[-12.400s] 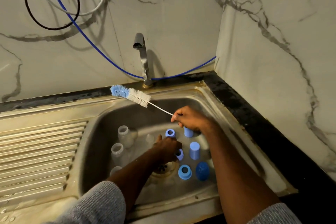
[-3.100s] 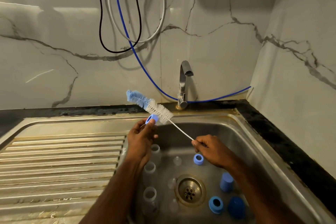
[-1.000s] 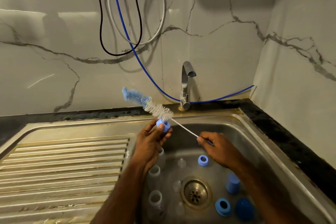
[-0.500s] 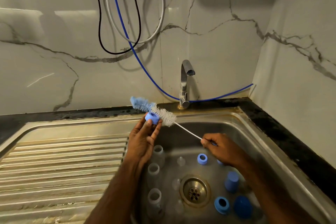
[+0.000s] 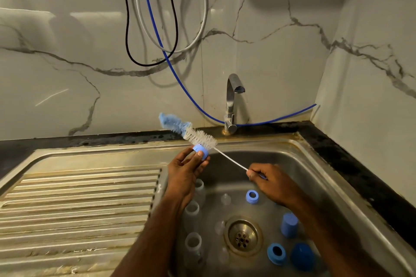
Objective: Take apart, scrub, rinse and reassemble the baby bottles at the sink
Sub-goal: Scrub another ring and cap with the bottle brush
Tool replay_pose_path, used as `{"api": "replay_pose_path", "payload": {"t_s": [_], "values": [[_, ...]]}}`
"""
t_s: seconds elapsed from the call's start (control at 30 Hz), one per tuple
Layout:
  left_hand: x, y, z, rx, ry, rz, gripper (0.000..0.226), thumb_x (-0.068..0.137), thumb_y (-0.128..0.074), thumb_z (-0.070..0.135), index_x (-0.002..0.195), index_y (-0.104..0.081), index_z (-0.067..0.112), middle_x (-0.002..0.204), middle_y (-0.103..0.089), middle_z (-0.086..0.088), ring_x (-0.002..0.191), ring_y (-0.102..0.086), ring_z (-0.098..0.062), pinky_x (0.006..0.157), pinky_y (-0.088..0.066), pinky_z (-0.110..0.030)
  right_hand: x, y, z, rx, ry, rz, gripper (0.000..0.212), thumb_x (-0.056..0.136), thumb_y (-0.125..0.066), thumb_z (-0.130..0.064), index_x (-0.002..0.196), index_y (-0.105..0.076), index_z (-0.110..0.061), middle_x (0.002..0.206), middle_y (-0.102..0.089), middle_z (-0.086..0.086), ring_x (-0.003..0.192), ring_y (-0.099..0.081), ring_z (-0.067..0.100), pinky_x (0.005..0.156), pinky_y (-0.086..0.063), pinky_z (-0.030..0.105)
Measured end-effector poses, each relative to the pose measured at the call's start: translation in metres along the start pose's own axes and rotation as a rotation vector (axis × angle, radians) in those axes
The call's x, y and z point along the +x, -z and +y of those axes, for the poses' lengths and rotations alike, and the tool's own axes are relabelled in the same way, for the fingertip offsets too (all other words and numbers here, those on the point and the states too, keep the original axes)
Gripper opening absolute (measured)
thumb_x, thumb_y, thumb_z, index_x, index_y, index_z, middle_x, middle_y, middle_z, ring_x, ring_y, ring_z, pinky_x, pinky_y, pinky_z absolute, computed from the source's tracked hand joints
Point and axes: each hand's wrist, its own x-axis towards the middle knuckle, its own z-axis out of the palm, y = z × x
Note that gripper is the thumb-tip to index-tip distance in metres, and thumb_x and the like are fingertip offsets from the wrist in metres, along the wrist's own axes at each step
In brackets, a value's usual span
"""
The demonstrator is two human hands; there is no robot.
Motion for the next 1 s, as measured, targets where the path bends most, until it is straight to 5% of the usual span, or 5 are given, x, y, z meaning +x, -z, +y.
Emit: {"api": "replay_pose_path", "payload": {"t_s": [0.17, 0.3, 0.53, 0.67, 1.0], "values": [[0.006, 0.010, 0.006, -0.016, -0.013, 0.080, 0.034, 0.091, -0.069, 0.007, 0.124, -0.064, 0.003, 0.108, -0.076, -0.015, 0.100, -0.075, -0.028, 0.077, -0.063, -0.030, -0.002, 0.012, 0.008, -0.030, -0.018, -0.010, 0.024, 0.099, -0.055, -0.031, 0.076, -0.061, -0.031, 0.068, -0.060, -0.008, 0.065, -0.056, 0.008, 0.070, -0.050, 0.038], [0.001, 0.002, -0.003, 0.248, -0.093, 0.006, 0.029, 0.086, -0.074, 0.005, 0.114, -0.068, 0.010, 0.099, -0.078, -0.010, 0.097, -0.075, -0.028, 0.087, -0.059, -0.037, -0.001, -0.001, -0.004, -0.149, 0.041, 0.048, 0.028, 0.102, -0.049, -0.036, 0.078, -0.058, -0.023, 0.066, -0.059, 0.000, 0.062, -0.057, 0.015, 0.064, -0.051, 0.038], [0.009, 0.016, 0.003, 0.225, -0.116, 0.067, 0.034, 0.088, -0.073, 0.008, 0.121, -0.066, 0.011, 0.106, -0.077, -0.007, 0.102, -0.074, -0.023, 0.088, -0.058, -0.037, -0.001, 0.014, 0.013, -0.119, -0.007, -0.009, 0.026, 0.098, -0.053, -0.038, 0.074, -0.058, -0.030, 0.068, -0.060, -0.005, 0.066, -0.057, 0.009, 0.069, -0.051, 0.038], [0.002, 0.007, -0.004, 0.335, -0.158, -0.086, 0.029, 0.089, -0.071, 0.006, 0.117, -0.069, 0.008, 0.109, -0.076, -0.010, 0.106, -0.072, -0.029, 0.095, -0.057, -0.044, 0.000, 0.005, 0.002, -0.138, 0.007, 0.014, 0.029, 0.101, -0.053, -0.031, 0.072, -0.056, -0.027, 0.067, -0.059, -0.001, 0.065, -0.056, 0.012, 0.065, -0.046, 0.030], [0.002, 0.013, 0.010, -0.248, 0.089, -0.239, 0.041, 0.091, -0.059, 0.007, 0.132, -0.059, 0.002, 0.133, -0.065, -0.021, 0.121, -0.065, -0.033, 0.097, -0.056, -0.050, 0.005, 0.003, 0.013, 0.240, -0.071, -0.076, 0.036, 0.102, -0.055, -0.021, 0.066, -0.061, -0.025, 0.057, -0.052, -0.006, 0.056, -0.046, 0.007, 0.063, -0.041, 0.032]]}}
